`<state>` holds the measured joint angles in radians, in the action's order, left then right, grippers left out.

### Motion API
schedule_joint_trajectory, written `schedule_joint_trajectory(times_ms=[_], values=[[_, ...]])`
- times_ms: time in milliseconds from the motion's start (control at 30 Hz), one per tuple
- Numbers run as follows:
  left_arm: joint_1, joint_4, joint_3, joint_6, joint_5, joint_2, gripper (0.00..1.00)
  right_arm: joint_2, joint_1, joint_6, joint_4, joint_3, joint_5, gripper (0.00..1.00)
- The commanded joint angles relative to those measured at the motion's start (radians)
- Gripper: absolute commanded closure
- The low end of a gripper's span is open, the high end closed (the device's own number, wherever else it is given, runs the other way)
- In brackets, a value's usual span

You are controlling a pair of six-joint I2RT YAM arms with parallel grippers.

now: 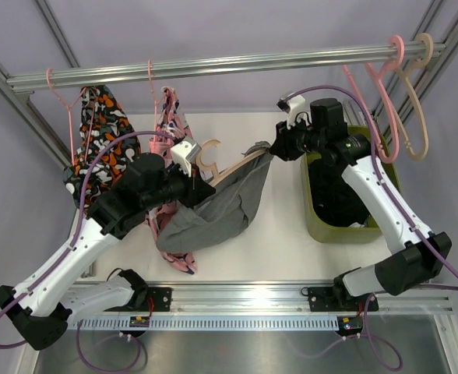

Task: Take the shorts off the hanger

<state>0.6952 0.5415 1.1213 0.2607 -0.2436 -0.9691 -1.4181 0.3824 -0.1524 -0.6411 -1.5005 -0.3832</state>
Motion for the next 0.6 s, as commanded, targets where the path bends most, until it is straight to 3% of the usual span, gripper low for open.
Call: schedule_joint_trajectory(times_ms=[0,133,200,267,400,467,500,567], values=[[0.006,-0.115,0.018,0.015,-0.045,0.05,1.0,-0.011,0.015,-0.006,0.073,-0.01,0.032,0.72],[0.006,-0.114,0.014,0.018,-0.06,0.047,1.0,-0.028,0.021,-0.004,0.077,-0.027,0.027,0.74],[0.006,-0.114,0.015,0.02,-0.068,0.041,1.0,-0.039,0.032,-0.01,0.074,-0.04,0.027,0.7],[0.006,-0.114,0.018,0.018,-0.069,0.037,1.0,-0.056,0.044,-0.018,0.063,-0.055,0.032,0.6],[0.006,-0.112,0.031,0.012,-0.071,0.032,1.0,-0.074,0.053,-0.021,0.064,-0.053,0.046,0.6],[0.006,-0.109,0.034,0.009,-0.071,0.03,1.0,-0.077,0.056,-0.022,0.069,-0.046,0.07,0.65],[0.006,-0.107,0.035,0.008,-0.071,0.03,1.0,-0.081,0.056,-0.022,0.073,-0.044,0.082,0.77],[0.006,-0.097,0.04,0.002,-0.068,0.032,1.0,-0.078,0.055,-0.026,0.089,-0.038,0.142,0.91]])
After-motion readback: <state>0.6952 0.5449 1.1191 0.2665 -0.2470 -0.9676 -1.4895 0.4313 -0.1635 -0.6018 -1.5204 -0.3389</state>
